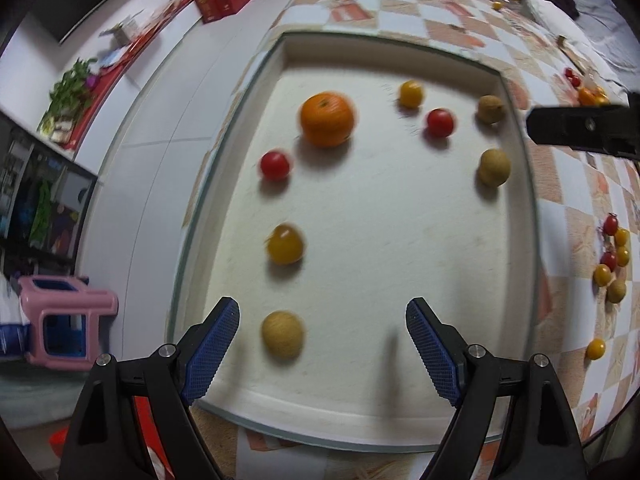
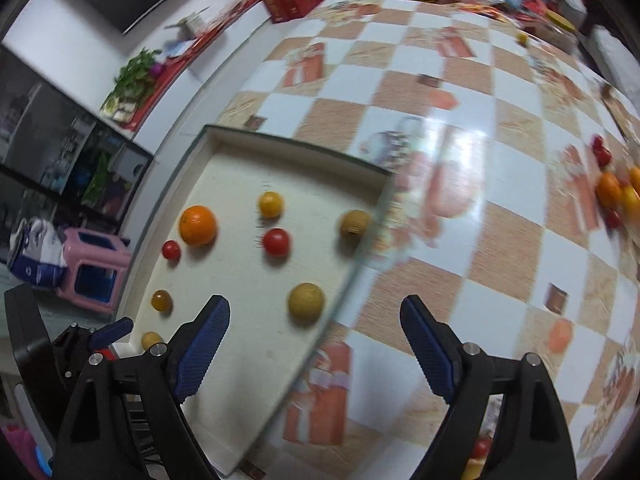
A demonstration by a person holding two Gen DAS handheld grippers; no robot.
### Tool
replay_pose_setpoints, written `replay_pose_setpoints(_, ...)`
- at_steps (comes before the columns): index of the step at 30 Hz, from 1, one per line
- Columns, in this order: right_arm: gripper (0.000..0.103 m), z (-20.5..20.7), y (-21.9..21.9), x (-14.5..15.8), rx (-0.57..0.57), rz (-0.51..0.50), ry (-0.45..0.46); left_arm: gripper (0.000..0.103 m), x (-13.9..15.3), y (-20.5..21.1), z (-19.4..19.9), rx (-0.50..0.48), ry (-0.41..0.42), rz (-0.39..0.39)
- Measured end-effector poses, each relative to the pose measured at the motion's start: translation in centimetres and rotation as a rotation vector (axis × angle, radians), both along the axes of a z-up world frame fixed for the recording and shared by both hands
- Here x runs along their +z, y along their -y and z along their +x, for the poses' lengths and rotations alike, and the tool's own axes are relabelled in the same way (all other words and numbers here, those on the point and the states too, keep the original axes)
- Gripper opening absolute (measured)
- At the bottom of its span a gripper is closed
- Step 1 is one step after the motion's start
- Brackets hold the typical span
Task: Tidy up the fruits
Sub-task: 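Move both open tools back over the remaining tomatoes and fruits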
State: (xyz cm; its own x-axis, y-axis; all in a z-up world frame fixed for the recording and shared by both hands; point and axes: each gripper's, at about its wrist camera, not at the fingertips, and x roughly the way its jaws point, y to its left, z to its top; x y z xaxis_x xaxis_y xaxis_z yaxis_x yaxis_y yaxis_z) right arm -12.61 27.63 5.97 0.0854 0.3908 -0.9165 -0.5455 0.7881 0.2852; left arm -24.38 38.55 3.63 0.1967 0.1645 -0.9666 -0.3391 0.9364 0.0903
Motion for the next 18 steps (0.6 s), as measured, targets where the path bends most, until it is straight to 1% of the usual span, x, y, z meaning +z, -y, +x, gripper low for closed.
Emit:
replay_pose_setpoints(4,0.09,0.4,4.7,0.0,-0.098,-0.034,-0.004,0.086,0.9,2.3,1.5,-0.063,0.021,0.003)
replay_pose_setpoints(6,0.09,0.1,7.8,-0.2,-0.156,-0.061,-0.01,0.086,1.4,3.6,2.2,-0.098,0.032,0.0)
replay_pose_setpoints(11,0.09,-1.7,14.3,-1.1,-0.27,-0.131,-0.021,0.086,2.5,6.8,3.5,-0.192,0.062,-0.002)
replay_pose_setpoints(13,0.09,-2.5,16.5,-1.6,-0.304,-0.154,-0.032,0.086,2.6,7.1,3.9,-0.226,0.07,-0.005)
replay_pose_setpoints(15,0.09,-3.4,18.0,-2.2,-0.319,-0.176,-0.046,0.086,2.8,8.4,4.4,-0.264,0.071,-0.008)
replay_pose_setpoints(18,0.09,-4.5,18.9,-2.9,-0.326,-0.182,-0.064,0.086,2.6,9.2,4.8,-0.286,0.061,-0.011)
